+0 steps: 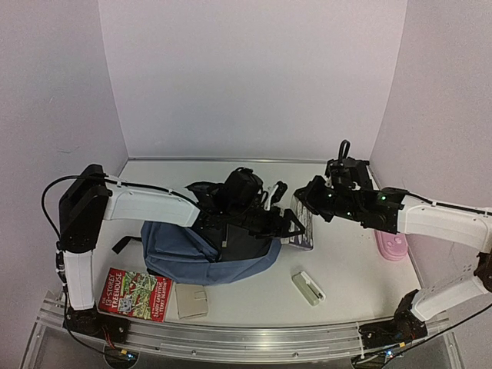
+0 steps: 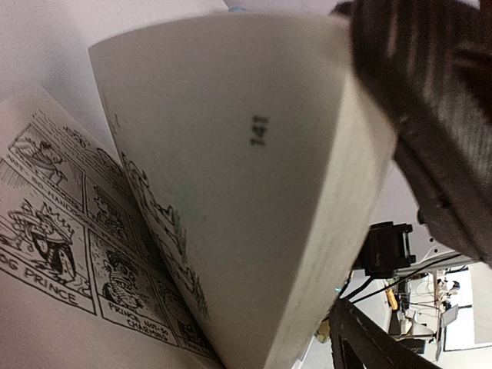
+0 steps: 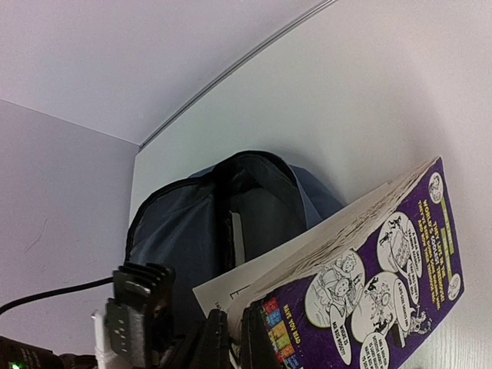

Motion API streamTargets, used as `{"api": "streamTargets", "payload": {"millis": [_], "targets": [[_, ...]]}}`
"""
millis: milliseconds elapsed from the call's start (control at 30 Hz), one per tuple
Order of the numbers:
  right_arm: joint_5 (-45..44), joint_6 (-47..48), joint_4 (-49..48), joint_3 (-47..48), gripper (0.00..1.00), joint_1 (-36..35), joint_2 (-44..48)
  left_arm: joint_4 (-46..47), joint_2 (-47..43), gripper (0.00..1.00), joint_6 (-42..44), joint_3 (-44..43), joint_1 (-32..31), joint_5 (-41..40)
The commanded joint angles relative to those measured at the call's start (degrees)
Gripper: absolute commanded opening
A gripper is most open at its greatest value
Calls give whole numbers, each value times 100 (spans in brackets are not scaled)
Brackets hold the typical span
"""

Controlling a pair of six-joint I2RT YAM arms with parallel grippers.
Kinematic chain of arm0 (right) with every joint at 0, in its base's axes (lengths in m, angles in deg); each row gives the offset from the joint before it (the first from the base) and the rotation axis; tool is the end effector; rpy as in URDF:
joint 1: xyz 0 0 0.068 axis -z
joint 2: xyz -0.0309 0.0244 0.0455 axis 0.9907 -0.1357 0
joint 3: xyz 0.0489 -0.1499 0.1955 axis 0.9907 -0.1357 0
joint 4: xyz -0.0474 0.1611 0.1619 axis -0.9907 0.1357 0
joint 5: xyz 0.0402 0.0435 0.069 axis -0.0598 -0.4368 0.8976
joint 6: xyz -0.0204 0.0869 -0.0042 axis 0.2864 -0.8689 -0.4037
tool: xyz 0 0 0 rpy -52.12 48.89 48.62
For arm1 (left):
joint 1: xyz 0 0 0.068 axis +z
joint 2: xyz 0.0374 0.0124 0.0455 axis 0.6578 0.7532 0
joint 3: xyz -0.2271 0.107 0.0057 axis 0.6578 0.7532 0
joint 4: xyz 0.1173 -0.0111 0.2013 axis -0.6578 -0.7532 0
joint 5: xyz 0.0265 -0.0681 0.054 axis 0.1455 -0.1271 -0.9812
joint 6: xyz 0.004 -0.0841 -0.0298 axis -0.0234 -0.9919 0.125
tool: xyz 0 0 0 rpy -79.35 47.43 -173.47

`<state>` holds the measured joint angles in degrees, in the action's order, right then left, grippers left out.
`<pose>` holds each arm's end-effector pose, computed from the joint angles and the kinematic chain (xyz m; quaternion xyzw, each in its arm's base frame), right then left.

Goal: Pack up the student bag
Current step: Pick up the book from the center of the board.

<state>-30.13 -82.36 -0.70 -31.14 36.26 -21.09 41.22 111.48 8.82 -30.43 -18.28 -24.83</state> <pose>0.2276 0.2224 0.2594 0.1256 0.8349 0.3942 0.3629 0.2031 -0.4093 0.2027 0.2371 0.8134 -0.5023 0.1730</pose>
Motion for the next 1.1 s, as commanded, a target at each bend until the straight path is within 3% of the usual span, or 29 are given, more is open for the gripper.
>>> {"api": "streamTargets", "payload": {"millis": [0, 333, 367, 400, 567, 667, 700, 867, 1067], "targets": [[10, -254, -579, 43, 0, -18, 27, -372, 160, 73, 232, -454, -161, -757], [-148, -379, -582, -108, 0, -15, 55, -676, -18, 11, 424, -493, -263, -1619], [-178, -367, -585, -111, 2, -17, 61, -691, -33, 3, 427, -486, -263, -1630], [-209, -310, -574, -98, 11, -18, 74, -694, -52, 1, 439, -476, -262, -1623], [-500, 371, -219, 122, 70, -8, 295, -750, -349, 0, 792, -457, -246, -1402], [-612, 941, 128, 368, 94, 82, 462, -881, -675, 0, 1036, -490, -127, -1016], [-597, 1117, 243, 437, 98, 154, 527, -932, -775, 0, 1061, -501, -51, -774], [-72, 1754, 486, 531, 98, 688, 978, -1100, -1374, 0, 962, -251, 471, -7], [1436, 2226, 163, 227, 98, 1195, 1320, -586, -2309, 0, 536, 498, 1085, 646]]}}
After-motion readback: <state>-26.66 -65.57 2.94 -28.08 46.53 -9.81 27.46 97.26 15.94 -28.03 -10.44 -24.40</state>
